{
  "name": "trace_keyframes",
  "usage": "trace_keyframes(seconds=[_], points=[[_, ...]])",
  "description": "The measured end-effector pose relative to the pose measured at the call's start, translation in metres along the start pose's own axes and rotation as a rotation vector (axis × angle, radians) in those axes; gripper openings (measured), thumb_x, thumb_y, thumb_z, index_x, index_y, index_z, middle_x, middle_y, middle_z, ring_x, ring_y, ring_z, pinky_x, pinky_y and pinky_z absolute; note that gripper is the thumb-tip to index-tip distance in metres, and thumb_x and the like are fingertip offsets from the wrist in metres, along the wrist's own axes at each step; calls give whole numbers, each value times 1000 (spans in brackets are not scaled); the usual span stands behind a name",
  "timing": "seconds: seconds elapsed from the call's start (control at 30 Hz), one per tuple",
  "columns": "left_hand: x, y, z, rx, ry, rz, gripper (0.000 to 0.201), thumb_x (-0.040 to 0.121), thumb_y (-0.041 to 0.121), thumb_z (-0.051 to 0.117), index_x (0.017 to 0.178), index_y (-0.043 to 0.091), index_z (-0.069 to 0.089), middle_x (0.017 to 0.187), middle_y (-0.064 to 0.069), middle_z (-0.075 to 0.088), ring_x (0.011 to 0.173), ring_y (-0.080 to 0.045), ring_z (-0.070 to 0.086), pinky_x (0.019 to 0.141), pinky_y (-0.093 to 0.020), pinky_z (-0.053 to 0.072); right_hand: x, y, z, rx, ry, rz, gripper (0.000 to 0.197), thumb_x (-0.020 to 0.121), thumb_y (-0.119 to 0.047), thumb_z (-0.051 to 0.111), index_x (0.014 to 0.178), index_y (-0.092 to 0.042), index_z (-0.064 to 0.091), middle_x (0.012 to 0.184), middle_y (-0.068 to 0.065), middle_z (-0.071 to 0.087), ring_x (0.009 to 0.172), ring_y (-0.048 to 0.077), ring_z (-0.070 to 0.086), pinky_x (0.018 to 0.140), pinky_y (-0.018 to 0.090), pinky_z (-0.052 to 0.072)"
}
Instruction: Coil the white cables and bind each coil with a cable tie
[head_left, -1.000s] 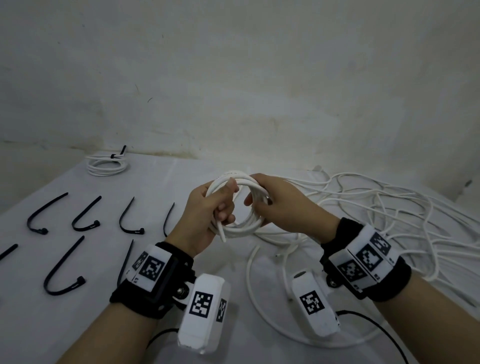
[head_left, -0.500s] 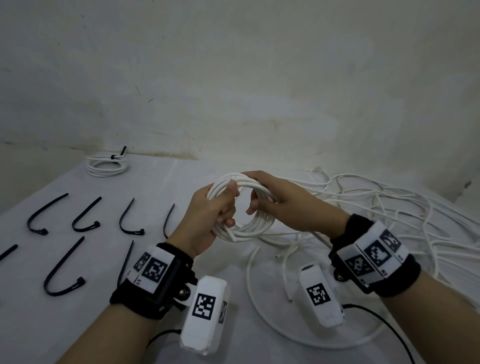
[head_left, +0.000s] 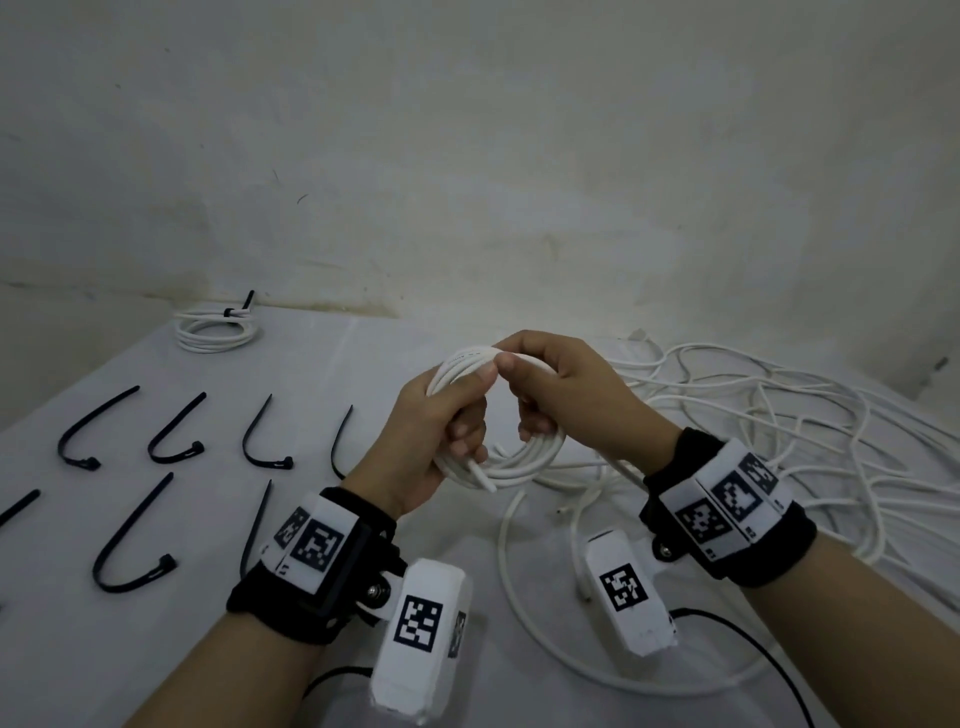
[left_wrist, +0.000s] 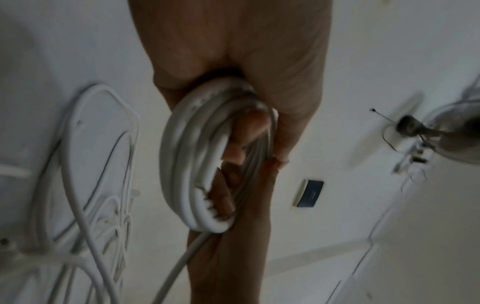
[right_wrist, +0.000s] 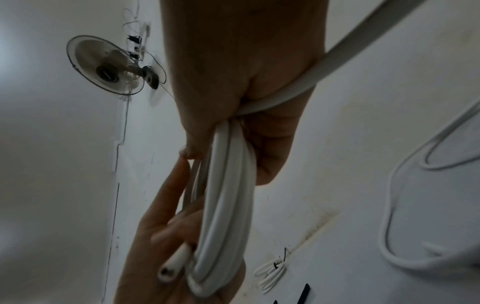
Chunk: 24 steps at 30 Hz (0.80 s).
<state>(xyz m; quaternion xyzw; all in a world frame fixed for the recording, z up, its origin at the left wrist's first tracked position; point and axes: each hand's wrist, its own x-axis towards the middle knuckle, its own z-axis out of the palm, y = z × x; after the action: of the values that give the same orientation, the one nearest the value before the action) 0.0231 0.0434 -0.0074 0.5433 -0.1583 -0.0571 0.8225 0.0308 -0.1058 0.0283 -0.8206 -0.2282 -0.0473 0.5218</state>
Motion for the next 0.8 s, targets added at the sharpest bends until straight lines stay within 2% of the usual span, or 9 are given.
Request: trace_keyframes(seconds=[0.07, 0.1, 0.2, 0.3, 0.4, 0.5, 0.57, 0.7, 0.8], points=[[1, -2, -2, 132, 116, 116, 25, 87, 11, 62, 110, 10, 52, 64, -4, 54, 43, -12, 49, 45, -25, 48, 1, -1, -3, -56, 24, -9, 21, 94, -30, 55, 89, -11, 64, 56, 6, 50, 40, 14, 53, 58, 46, 54], [2, -2, -3, 198, 159, 178, 33, 87, 8, 63, 116, 13, 50, 76, -5, 59, 49, -13, 56, 48, -28, 52, 2, -1, -5, -100, 31, -18, 22, 95, -30, 54, 90, -11, 64, 56, 6, 52, 41, 17, 56, 56, 41, 54], [-2, 0, -2, 332, 229, 348, 25, 85, 10, 66, 108, 15, 60, 92, -5, 64, 59, -15, 66, 53, -30, 57, 2, -2, -9, -195, 30, -57, 24, 95, -30, 53, 94, -9, 64, 55, -2, 60, 47, 19, 63, 51, 23, 46], [-2, 0, -4, 339, 265, 392, 19, 85, 8, 67, 102, 13, 66, 86, -5, 69, 60, -19, 69, 53, -27, 56, 2, -2, -8, -233, -18, -116, 15, 94, -24, 57, 103, -14, 64, 75, 1, 66, 51, 17, 66, 53, 18, 45], [0, -2, -6, 330, 266, 369, 15, 88, 5, 64, 99, 13, 70, 81, -4, 72, 61, -22, 70, 53, -25, 55, 0, 1, -8, -278, -53, -155, 19, 93, -15, 59, 112, -14, 63, 82, 1, 68, 53, 14, 66, 55, 16, 45], [1, -3, -5, 326, 223, 364, 16, 91, 6, 60, 101, 12, 69, 80, -6, 72, 60, -22, 70, 56, -28, 57, 1, 1, -9, -323, -25, -165, 17, 94, -11, 57, 110, -13, 64, 79, -6, 66, 51, 12, 65, 54, 14, 45], [1, -3, -6, 357, 154, 350, 15, 92, 10, 57, 103, 12, 67, 69, -5, 69, 55, -19, 66, 56, -29, 57, 4, 1, -11, -376, 9, -170, 14, 94, -11, 55, 105, -10, 65, 76, -3, 64, 48, 10, 64, 51, 14, 44], [1, 0, -10, 324, 2, 137, 37, 82, 44, 49, 93, 10, 59, 50, 4, 50, 47, -14, 60, 49, -25, 50, 7, 0, -13, -443, 12, -183, 13, 96, -13, 52, 96, -8, 64, 69, -2, 60, 46, 10, 62, 48, 14, 41], [1, 3, -9, 134, -61, -2, 44, 78, 53, 40, 79, 11, 50, 48, 5, 35, 44, -10, 51, 54, -24, 47, 8, 1, -11, -446, -21, -180, 17, 97, -19, 52, 97, -7, 63, 67, 4, 61, 47, 9, 62, 49, 16, 42]])
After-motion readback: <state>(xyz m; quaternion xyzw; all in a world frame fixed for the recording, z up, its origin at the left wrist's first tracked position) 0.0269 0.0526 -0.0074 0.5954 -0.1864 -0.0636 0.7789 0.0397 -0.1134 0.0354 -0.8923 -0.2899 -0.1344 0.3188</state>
